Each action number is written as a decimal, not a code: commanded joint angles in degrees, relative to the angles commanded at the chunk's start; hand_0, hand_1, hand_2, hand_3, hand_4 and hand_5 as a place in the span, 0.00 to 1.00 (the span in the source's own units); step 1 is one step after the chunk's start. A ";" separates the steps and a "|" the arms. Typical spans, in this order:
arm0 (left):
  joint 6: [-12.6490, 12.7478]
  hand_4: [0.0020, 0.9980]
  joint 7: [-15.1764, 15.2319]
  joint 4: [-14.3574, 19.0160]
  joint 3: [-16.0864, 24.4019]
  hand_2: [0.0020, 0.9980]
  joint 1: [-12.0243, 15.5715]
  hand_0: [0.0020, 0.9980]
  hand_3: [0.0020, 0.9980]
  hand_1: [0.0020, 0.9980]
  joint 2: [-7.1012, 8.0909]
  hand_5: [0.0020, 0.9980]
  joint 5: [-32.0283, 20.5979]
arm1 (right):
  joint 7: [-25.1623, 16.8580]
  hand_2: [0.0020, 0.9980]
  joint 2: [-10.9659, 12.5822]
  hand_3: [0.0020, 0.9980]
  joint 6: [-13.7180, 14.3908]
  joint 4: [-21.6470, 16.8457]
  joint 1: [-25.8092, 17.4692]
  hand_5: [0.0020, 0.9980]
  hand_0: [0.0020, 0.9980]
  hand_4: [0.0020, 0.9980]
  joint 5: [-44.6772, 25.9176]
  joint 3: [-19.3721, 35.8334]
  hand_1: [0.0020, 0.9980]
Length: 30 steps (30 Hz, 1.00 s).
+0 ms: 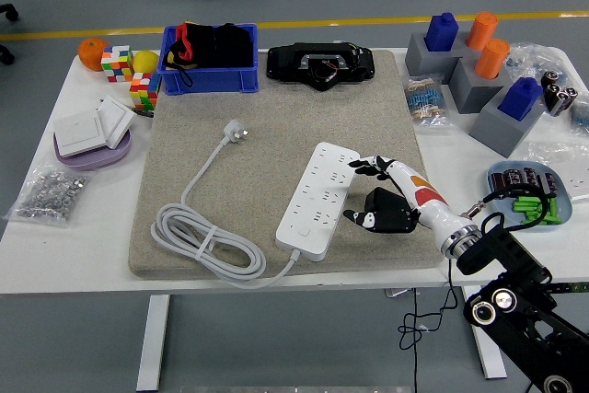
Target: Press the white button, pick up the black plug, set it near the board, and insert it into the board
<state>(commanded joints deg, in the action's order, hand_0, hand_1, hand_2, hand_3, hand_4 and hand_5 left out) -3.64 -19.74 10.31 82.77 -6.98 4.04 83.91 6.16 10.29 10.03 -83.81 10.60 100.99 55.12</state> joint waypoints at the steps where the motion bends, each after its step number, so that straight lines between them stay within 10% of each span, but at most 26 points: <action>1: 0.00 0.65 0.00 0.00 0.00 0.59 0.01 0.71 0.68 0.66 0.00 0.28 0.01 | -0.02 0.89 0.01 0.90 0.05 0.03 -0.06 0.43 0.91 1.00 0.04 0.07 0.91; 12: -0.06 0.65 0.01 0.00 -0.25 0.59 -0.11 0.71 0.68 0.67 0.05 0.28 0.06 | -2.82 0.85 0.39 0.86 2.37 3.55 -1.24 0.38 0.89 1.00 0.80 1.71 0.86; 13: -0.06 0.65 0.02 0.00 -0.28 0.59 -0.10 0.71 0.68 0.66 0.04 0.29 0.02 | -3.18 0.76 0.43 0.80 2.57 3.85 -1.35 0.15 0.86 1.00 0.70 1.68 0.80; 30: -0.04 0.65 0.09 0.00 -0.32 0.59 -0.06 0.71 0.68 0.67 -0.24 0.28 -0.21 | -10.30 0.67 0.05 0.73 8.30 9.96 -1.69 0.10 0.79 0.98 -1.61 0.76 0.71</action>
<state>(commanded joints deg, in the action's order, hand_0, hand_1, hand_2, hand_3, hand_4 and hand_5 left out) -3.69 -19.65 10.31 82.45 -7.04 3.81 83.70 -4.14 10.34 18.33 -73.85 8.91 99.37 55.88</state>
